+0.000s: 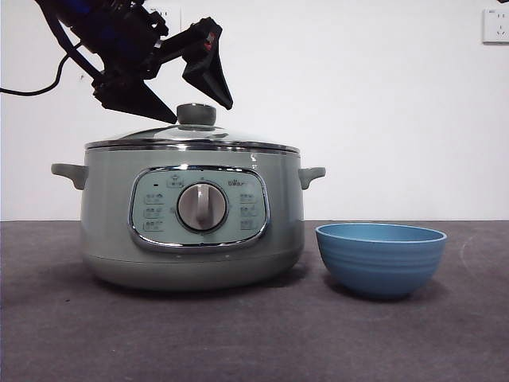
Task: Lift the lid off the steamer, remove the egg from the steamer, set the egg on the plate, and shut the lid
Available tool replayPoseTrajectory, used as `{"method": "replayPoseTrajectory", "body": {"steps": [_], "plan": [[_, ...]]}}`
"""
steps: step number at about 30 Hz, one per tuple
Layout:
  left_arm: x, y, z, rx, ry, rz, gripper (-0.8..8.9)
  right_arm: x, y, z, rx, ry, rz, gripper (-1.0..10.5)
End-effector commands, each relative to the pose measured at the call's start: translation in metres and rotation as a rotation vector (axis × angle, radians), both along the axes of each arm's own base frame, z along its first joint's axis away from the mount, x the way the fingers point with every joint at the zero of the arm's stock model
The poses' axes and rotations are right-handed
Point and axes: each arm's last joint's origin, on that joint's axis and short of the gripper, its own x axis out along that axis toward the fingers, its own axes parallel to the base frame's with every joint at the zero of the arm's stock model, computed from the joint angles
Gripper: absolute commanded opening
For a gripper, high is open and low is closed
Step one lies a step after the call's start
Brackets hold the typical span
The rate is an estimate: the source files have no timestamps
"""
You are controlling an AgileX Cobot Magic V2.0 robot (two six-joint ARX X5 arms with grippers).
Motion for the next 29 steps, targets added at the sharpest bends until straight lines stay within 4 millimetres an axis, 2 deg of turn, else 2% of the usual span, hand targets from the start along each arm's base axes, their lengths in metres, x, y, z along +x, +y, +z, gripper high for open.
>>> {"method": "replayPoseTrajectory", "body": {"steps": [1,3,4,13,14,17,20,25,29], "plan": [[0.001,-0.002,-0.003,0.013,0.002,-0.004,5.24,0.0,0.0,0.001,0.002,0.0,-0.003,4.9],[0.001,-0.002,-0.004,0.016,0.009,-0.004,4.41,0.0,0.0,0.001,0.002,0.0,-0.003,4.9],[0.001,-0.002,-0.004,0.017,0.012,-0.005,4.3,0.0,0.0,0.001,0.002,0.0,-0.003,4.9],[0.001,-0.004,-0.009,0.026,0.045,-0.005,4.3,0.0,0.0,0.001,0.002,0.0,-0.002,4.9],[0.0,-0.005,-0.009,0.025,0.042,-0.008,4.02,0.0,0.0,0.001,0.002,0.0,-0.002,4.8],[0.0,-0.006,-0.009,0.024,0.041,-0.013,1.38,0.0,0.0,0.001,0.002,0.0,-0.003,4.8],[0.0,-0.006,-0.009,0.023,0.04,-0.014,-0.11,0.0,0.0,0.001,0.002,0.0,-0.003,4.8],[0.0,-0.006,-0.008,0.018,0.031,-0.015,-0.09,0.0,0.0,0.001,0.002,0.001,-0.003,4.8],[-0.002,-0.005,0.001,-0.007,-0.015,-0.016,-0.09,0.0,0.0,0.001,0.002,0.0,-0.003,4.8]]}}
